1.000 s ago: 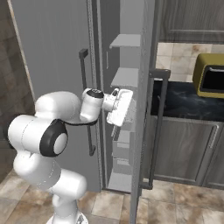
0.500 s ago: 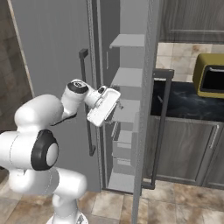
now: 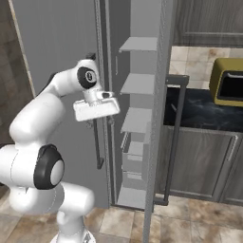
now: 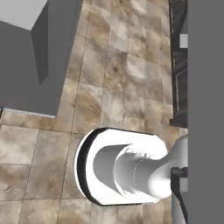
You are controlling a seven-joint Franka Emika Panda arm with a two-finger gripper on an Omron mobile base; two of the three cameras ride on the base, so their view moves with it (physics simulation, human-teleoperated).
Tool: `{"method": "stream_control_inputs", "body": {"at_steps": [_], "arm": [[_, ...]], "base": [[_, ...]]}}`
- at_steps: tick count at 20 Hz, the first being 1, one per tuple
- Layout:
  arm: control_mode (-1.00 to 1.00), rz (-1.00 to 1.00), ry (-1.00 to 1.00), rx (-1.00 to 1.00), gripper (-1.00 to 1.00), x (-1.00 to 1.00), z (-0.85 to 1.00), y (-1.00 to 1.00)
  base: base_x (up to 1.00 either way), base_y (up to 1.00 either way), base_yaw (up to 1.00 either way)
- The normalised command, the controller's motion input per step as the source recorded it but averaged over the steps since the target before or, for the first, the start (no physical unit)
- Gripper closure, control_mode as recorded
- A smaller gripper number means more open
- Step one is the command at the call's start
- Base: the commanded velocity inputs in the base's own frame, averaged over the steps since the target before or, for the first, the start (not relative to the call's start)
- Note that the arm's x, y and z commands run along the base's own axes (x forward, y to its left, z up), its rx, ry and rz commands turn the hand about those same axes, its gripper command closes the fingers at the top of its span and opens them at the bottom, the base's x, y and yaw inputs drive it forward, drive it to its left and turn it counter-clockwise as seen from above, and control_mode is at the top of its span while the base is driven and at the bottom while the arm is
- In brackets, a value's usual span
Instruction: Retrieve the butter from the fridge and place it on a plate on the dining table. Then retrieve the butter knife by the fridge and place it near the plate.
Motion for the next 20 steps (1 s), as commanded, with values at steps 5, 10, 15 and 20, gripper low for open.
{"method": "stream_control_inputs", "body": {"at_steps": [5,10,15,20], "arm": [[-1.0,-0.22,-0.49,0.36,-1.0,0.0,-0.05,0.89],[-1.0,-0.03,-0.6,0.0,-1.0,0.0,0.01,0.7],[-1.0,-0.02,-0.41,0.06,-1.0,0.0,0.21,0.21],[-1.0,-0.09,-0.07,0.02,-1.0,0.11,0.0,0.0]], "base": [[0.0,0.0,0.0],[0.0,0.0,0.0],[0.0,0.0,0.0],[0.0,0.0,0.0]]}}
